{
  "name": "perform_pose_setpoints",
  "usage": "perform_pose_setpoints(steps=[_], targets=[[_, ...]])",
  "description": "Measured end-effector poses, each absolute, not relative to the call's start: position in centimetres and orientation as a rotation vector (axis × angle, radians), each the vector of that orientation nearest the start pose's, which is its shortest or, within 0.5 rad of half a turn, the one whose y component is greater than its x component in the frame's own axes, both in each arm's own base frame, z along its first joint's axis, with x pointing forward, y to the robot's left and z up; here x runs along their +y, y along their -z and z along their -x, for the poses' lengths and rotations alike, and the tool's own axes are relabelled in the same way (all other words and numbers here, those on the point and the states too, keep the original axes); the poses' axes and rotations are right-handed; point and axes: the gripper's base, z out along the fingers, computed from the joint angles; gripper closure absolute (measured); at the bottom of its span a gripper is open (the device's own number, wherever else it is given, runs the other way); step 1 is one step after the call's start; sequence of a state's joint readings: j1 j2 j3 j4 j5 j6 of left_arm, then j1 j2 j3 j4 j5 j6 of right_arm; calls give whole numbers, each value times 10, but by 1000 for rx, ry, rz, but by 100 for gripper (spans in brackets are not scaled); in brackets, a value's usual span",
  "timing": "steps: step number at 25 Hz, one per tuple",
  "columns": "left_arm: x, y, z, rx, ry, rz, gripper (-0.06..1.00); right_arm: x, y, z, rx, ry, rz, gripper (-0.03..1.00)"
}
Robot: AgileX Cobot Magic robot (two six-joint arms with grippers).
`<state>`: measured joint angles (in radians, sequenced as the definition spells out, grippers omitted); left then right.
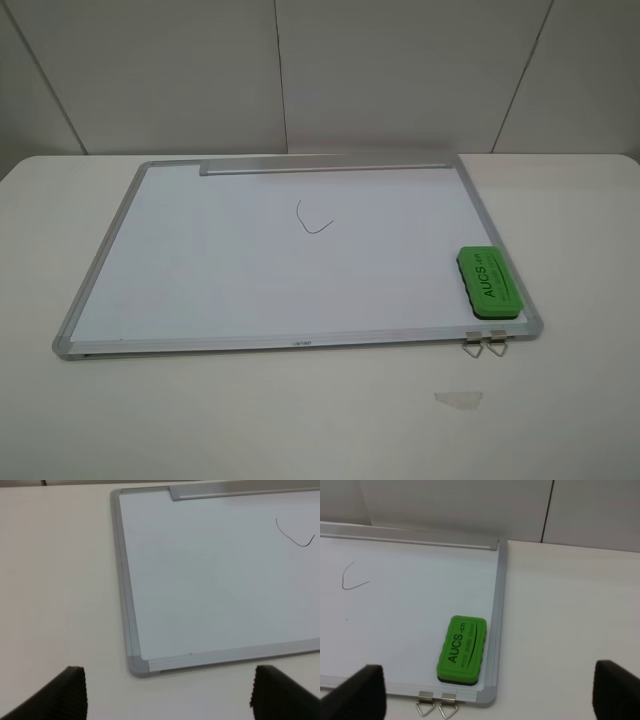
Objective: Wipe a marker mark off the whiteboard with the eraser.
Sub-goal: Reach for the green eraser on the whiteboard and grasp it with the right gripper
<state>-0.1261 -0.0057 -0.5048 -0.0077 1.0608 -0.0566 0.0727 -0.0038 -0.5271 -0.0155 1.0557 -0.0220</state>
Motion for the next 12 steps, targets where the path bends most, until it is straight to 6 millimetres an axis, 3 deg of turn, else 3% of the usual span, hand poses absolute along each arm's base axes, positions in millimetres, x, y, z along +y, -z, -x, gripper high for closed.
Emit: perform_pose_setpoints(steps=[12], targets=[[0, -279, 6, 2035, 124, -71, 26, -2, -285, 8, 2006, -14, 94, 14]])
